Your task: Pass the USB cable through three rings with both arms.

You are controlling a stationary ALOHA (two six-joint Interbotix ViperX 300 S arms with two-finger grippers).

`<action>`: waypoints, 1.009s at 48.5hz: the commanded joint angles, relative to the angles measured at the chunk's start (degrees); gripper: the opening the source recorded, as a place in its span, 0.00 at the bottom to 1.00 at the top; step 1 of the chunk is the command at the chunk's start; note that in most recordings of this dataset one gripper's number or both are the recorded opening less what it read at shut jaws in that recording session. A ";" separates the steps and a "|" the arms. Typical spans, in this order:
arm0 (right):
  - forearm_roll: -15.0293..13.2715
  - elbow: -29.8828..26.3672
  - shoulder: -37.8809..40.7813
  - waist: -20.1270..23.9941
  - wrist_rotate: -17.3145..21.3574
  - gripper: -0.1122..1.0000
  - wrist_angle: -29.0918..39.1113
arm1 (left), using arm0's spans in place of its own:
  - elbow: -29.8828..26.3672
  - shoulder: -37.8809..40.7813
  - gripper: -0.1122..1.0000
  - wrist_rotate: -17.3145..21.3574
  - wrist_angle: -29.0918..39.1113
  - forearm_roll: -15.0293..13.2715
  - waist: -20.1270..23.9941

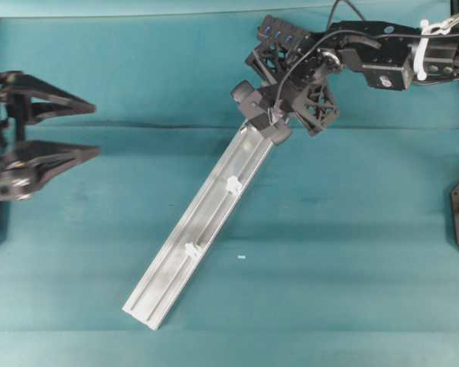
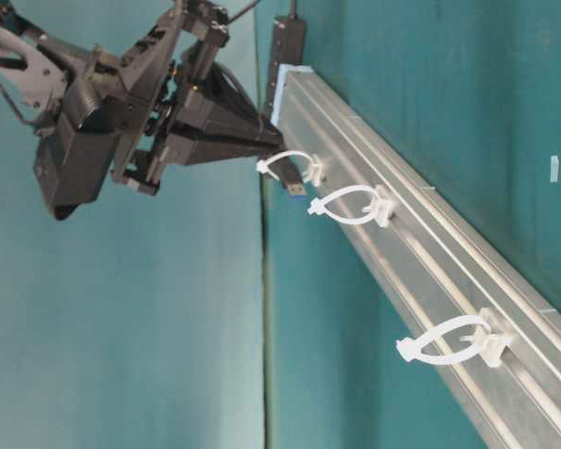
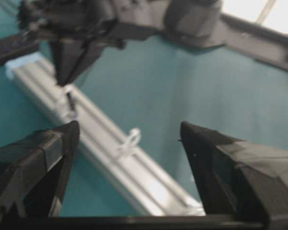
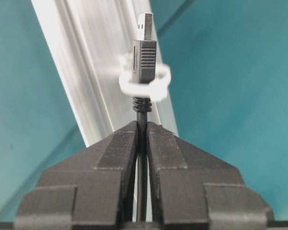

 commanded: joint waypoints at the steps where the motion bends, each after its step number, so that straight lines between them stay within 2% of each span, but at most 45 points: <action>1: 0.53 -0.26 0.09 0.53 -0.62 0.17 -0.35 | -1.49 4.39 0.92 -0.09 -2.46 0.18 1.67; 12: 0.70 -0.18 0.09 0.53 -0.62 0.17 -0.35 | -3.43 19.34 0.92 -2.02 -12.48 0.18 3.16; 17: 0.88 -0.26 0.09 0.53 -0.62 0.17 -0.35 | -6.42 28.56 0.92 -3.43 -16.52 0.18 3.25; 31: 3.43 -0.18 0.09 0.53 -0.62 0.17 -0.88 | -17.49 47.29 0.92 -4.83 -18.28 0.18 3.96; 49: 3.69 -0.18 0.09 0.79 -0.53 0.17 -1.32 | -24.61 56.60 0.92 -4.75 -19.60 0.18 4.04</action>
